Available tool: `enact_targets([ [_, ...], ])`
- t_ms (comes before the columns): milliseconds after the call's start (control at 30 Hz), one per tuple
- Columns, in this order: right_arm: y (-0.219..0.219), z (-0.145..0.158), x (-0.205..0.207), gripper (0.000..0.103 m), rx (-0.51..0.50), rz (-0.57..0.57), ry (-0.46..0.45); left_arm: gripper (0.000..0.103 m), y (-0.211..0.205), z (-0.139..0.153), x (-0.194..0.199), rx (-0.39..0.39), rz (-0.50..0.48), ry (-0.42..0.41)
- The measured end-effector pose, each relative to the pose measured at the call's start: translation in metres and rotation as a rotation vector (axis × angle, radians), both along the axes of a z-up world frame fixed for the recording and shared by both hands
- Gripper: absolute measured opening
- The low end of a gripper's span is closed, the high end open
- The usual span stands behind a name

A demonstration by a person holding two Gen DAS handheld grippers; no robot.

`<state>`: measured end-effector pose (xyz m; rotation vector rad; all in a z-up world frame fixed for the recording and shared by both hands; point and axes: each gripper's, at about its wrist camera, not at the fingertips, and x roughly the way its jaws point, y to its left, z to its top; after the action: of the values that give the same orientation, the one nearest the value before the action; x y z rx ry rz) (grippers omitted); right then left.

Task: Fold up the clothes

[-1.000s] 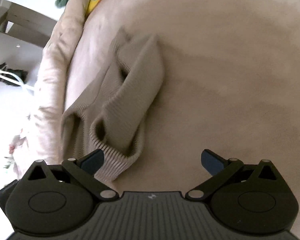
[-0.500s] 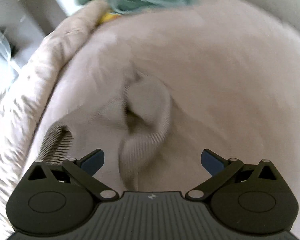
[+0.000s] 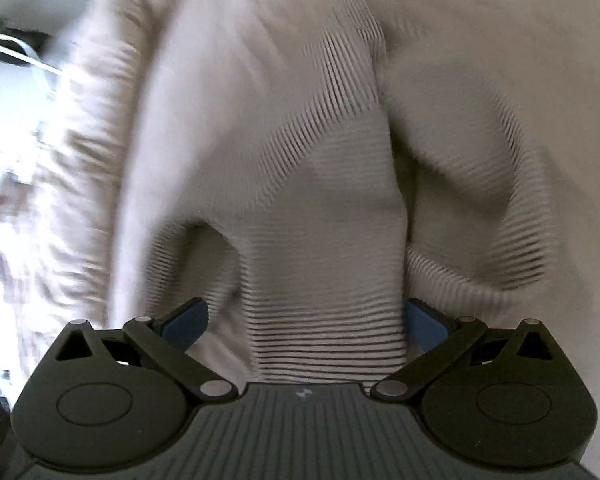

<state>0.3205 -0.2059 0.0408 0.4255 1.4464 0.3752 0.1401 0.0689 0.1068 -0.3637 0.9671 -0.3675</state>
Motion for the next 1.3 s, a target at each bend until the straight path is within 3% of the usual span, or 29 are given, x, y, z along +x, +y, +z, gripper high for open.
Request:
enact_targets([
  [67,0.026,-0.009,0.006,0.103,0.002,0.003,0.046,0.103,-0.001,0.003,-0.002,0.040,-0.033,-0.019],
  [167,0.078,0.037,0.026,0.103,0.301,0.059,-0.031,0.103,0.004,0.010,-0.013,0.061,-0.031,-0.036],
  [300,0.106,0.138,0.050,0.103,0.783,0.163,-0.267,0.103,0.015,0.016,-0.011,0.055,-0.015,-0.063],
  [333,0.102,0.150,0.053,0.103,0.767,0.172,-0.313,0.103,0.016,0.018,-0.009,0.048,-0.017,-0.069],
  [367,0.098,0.161,0.056,0.103,0.747,0.181,-0.358,0.103,0.017,0.018,-0.007,0.042,-0.019,-0.074],
  [467,0.078,0.163,0.048,0.103,0.320,0.188,-0.501,0.103,0.010,0.009,0.008,0.046,-0.029,-0.070],
  [533,0.063,0.139,0.039,0.103,0.033,0.191,-0.512,0.103,0.006,0.002,0.016,0.056,-0.034,-0.063],
  [633,0.047,0.090,0.015,0.103,-0.302,0.272,-0.502,0.103,0.004,-0.018,0.041,0.105,-0.011,-0.027],
  [700,0.046,0.055,0.001,0.103,-0.409,0.380,-0.464,0.103,0.008,-0.025,0.057,0.160,0.028,-0.004],
  [800,0.047,0.018,-0.018,0.103,-0.484,0.558,-0.391,0.103,0.026,-0.018,0.070,0.246,0.119,-0.014],
  [900,0.048,0.005,-0.043,0.103,-0.668,0.729,-0.444,0.103,0.043,-0.004,0.071,0.311,0.175,-0.038],
  [1000,0.024,0.006,-0.046,0.103,-0.870,0.811,-0.477,0.103,0.051,0.006,0.061,0.362,0.175,-0.046],
  [1100,-0.017,0.025,-0.024,0.103,-1.147,0.612,-0.532,0.103,0.060,0.015,0.051,0.413,0.176,-0.055],
  [1133,-0.023,0.038,-0.022,0.103,-1.197,0.540,-0.583,0.103,0.062,0.018,0.048,0.429,0.176,-0.056],
  [1167,-0.021,0.055,-0.023,0.103,-1.184,0.476,-0.648,0.103,0.063,0.014,0.047,0.443,0.177,-0.048],
  [1267,0.010,0.086,-0.042,0.103,-0.876,0.419,-0.734,0.103,0.060,0.003,0.049,0.466,0.200,-0.028],
  [1300,0.033,0.083,-0.051,0.103,-0.752,0.454,-0.737,0.103,0.060,0.002,0.048,0.457,0.204,-0.023],
])
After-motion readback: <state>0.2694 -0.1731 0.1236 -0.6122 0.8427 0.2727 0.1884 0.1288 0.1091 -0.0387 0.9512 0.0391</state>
